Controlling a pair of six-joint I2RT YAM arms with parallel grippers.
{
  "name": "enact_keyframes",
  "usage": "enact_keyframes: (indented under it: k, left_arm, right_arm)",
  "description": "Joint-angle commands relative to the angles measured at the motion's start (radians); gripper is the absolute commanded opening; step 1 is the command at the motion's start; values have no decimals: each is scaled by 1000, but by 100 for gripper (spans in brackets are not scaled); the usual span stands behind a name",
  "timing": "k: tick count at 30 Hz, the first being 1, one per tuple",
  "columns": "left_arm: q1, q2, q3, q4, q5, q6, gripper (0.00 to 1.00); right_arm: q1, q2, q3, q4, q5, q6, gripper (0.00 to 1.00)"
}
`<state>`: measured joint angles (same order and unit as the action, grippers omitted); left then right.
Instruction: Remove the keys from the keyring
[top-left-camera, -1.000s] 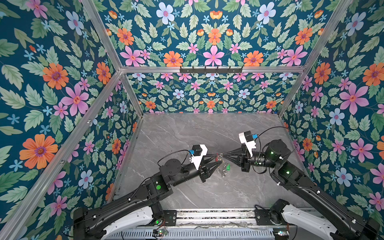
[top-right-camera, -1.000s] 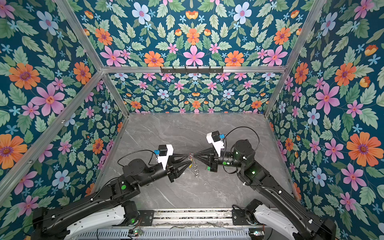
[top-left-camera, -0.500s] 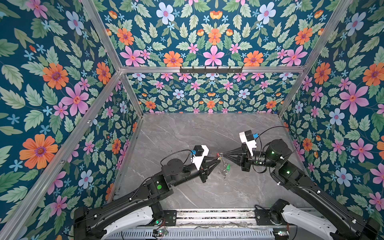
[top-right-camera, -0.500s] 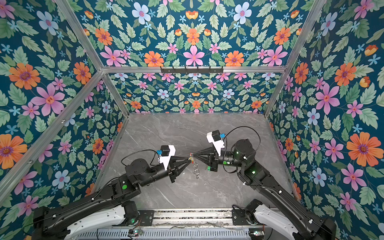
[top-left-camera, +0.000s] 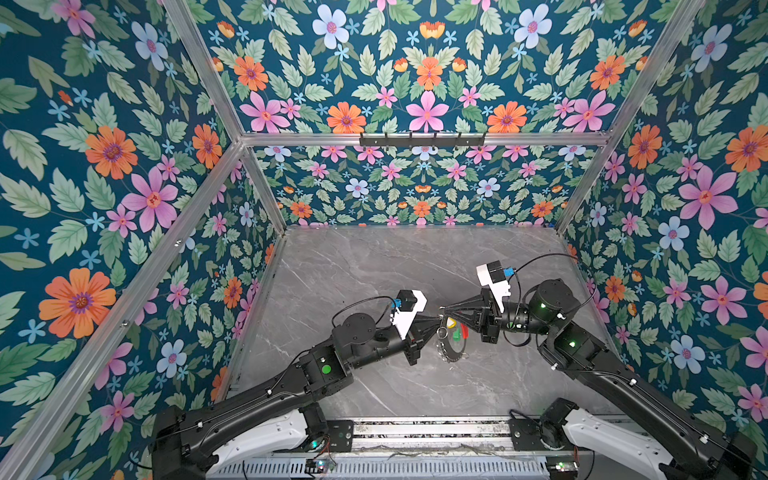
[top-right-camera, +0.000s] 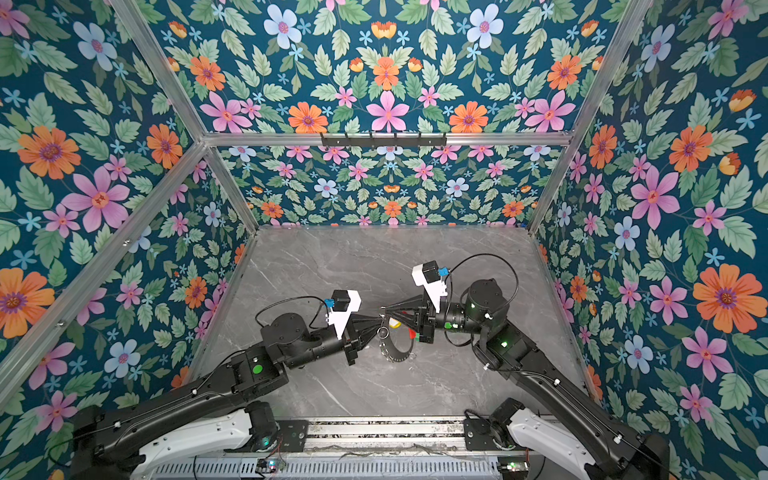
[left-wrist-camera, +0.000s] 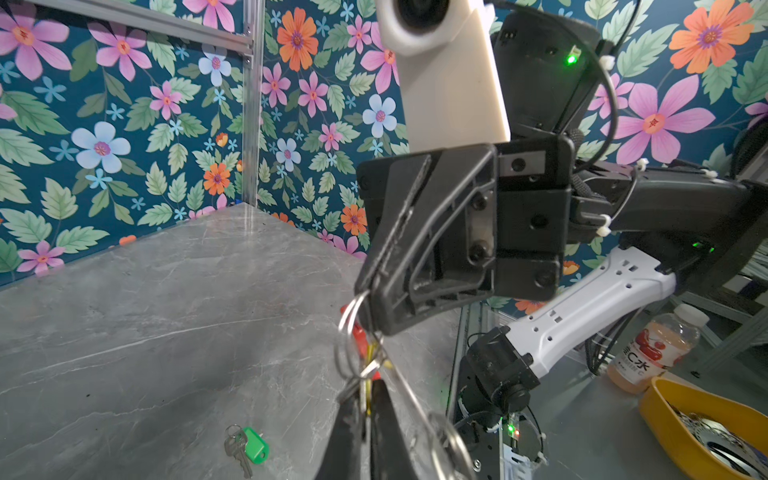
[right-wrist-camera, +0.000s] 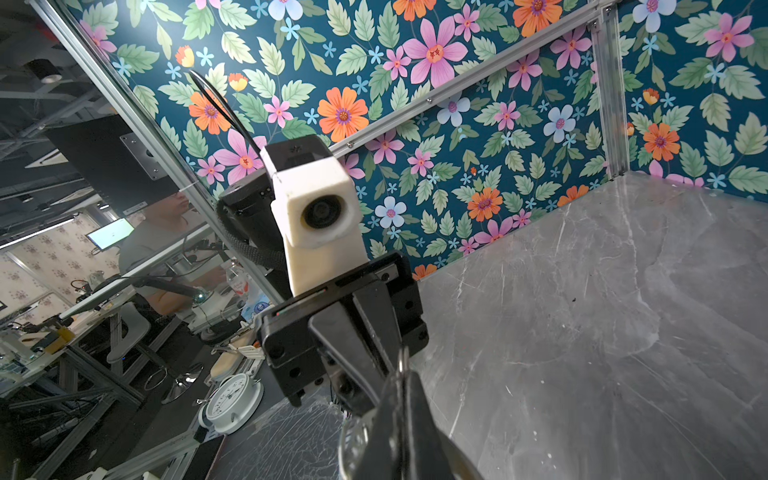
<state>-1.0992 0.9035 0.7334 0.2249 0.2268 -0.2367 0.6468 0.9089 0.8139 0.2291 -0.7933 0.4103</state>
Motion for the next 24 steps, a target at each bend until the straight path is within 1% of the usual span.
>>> enact_keyframes:
  k: [1,6,10,12,15,19,22,24]
  left_arm:
    - [-1,13,2,25,72,-20,0]
    - [0,30,-17,97,88,-35,0]
    - [1,61,-11,110,106,-39,0]
    - [1,66,-1,91,87,-38,0]
    - [1,41,-1,17,9,-24,0]
    - [0,-22,-54,-58,-89,-40,0]
    - [0,-58,-108,-114,-193,-91,0]
    - [1,-89,-162,-128,-289,-146,0]
  right_arm:
    - [1,12,-5,117,-1,25,0]
    - [4,27,-43,220,1,72,0]
    - [3,17,-59,248,6,85,0]
    - [3,7,-65,246,13,82,0]
    - [3,-29,-64,154,57,34,0]
    - [3,-89,-92,1,169,-45,0]
    - [2,-105,-126,-75,210,-73,0]
    - [3,-100,-166,-68,219,-68,0]
